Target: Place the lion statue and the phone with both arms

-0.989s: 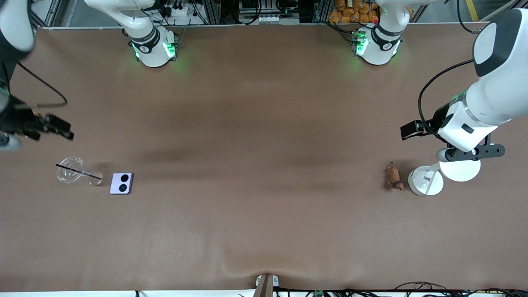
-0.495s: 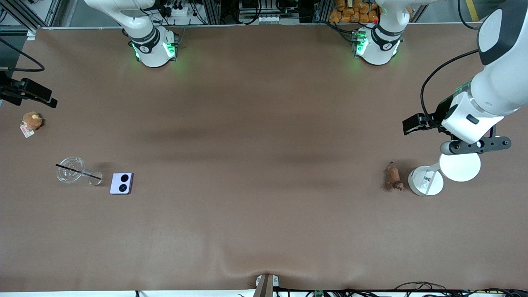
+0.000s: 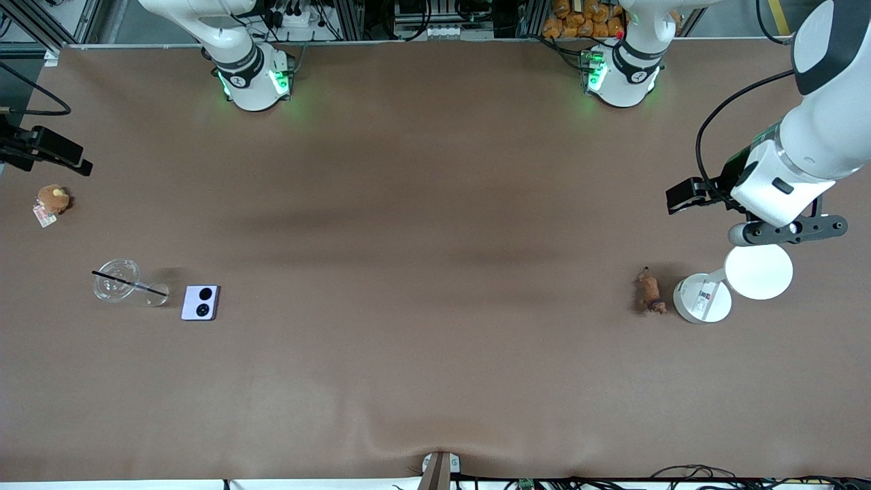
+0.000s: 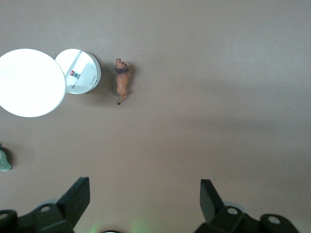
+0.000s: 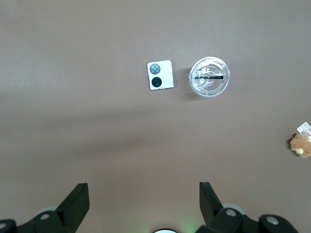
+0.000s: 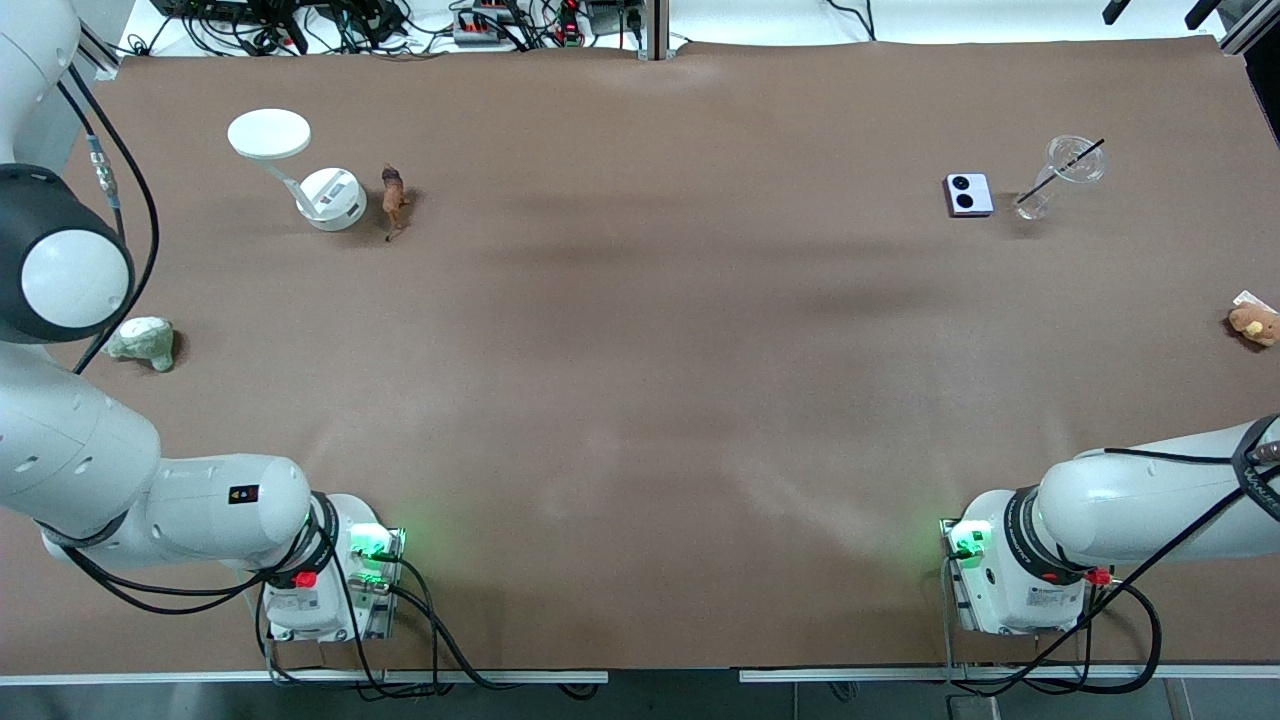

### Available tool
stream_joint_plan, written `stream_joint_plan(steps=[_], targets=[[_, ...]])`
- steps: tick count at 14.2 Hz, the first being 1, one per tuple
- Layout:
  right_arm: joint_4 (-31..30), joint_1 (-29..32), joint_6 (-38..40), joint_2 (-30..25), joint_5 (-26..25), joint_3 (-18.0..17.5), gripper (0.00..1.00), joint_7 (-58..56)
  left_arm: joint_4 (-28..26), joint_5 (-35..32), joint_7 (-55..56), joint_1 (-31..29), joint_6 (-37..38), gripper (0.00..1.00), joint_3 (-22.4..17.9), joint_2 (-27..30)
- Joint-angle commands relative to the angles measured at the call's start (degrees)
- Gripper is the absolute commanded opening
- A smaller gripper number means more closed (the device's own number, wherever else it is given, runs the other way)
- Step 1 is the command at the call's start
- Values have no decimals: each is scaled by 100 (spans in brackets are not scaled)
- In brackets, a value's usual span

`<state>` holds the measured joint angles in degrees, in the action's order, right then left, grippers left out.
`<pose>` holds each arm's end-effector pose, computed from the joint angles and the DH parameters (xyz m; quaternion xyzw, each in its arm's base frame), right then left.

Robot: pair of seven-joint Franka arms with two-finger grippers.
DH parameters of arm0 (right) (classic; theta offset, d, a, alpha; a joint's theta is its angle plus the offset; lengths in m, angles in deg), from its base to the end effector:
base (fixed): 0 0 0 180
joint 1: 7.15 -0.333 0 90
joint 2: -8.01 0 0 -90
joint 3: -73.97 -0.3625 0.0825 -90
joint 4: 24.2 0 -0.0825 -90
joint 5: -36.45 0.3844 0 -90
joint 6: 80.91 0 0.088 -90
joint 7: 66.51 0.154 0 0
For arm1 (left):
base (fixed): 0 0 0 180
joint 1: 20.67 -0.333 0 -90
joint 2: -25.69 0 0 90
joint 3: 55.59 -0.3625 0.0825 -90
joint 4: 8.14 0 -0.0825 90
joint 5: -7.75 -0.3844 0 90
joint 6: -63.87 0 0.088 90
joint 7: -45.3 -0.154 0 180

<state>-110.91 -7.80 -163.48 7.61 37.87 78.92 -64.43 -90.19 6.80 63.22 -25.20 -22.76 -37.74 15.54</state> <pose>0.5348 -0.0363 0.6438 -0.9979 0.0544 0.0324 0.0133 0.5910 -0.1203 0.5857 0.9980 0.0413 -0.0478 0.0062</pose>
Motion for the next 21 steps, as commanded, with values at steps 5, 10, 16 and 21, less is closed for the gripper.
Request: stream_joint_plan(steps=[5,10,16,21], targets=[[128,56,100,57,-63,-29,100,74,-127,112,-78,-4,190,100,-62,241],[137,56,100,57,-63,-29,100,74,-548,112,-130,5,191,100,-316,803],[137,56,100,57,-63,-29,100,65,-1400,104,-324,760,16,100,-1450,1699],[137,56,100,57,-63,-29,100,65,-2086,86,-324,743,-389,100,-1512,2307]])
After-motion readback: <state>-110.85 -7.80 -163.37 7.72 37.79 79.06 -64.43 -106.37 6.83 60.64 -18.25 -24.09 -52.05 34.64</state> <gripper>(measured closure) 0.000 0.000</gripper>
